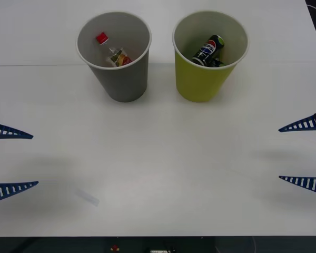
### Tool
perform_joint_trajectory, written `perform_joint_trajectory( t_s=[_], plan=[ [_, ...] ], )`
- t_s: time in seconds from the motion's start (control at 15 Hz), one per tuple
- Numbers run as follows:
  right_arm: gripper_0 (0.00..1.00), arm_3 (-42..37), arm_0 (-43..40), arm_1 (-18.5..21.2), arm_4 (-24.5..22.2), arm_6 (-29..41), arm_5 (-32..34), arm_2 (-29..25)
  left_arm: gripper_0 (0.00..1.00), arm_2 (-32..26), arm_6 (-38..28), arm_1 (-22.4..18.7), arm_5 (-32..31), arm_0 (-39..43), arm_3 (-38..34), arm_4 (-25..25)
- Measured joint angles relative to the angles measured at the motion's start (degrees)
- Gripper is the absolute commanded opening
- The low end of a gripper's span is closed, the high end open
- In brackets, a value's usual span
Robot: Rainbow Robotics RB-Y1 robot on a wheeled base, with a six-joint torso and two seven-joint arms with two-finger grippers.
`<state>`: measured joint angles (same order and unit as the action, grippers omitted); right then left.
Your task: Put the can into the green bin and the plastic bottle into the gray bin
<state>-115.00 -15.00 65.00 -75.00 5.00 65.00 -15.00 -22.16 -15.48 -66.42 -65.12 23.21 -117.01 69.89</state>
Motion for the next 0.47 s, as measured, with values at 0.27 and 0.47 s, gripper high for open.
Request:
perform_joint_trajectory(
  t_s=[0.27, 0.47],
  plan=[
    [1.00, 0.00, 0.00, 0.00, 0.00, 0.00, 0.00, 0.00, 1.00, 0.00, 1.18, 0.85, -1.25, -0.33, 0.12, 1.00],
    [1.00, 0.00, 0.00, 0.00, 0.00, 0.00, 0.00, 0.00, 1.00, 0.00, 1.65, 0.85, -1.26, -0.28, 0.19, 0.89]
  ],
)
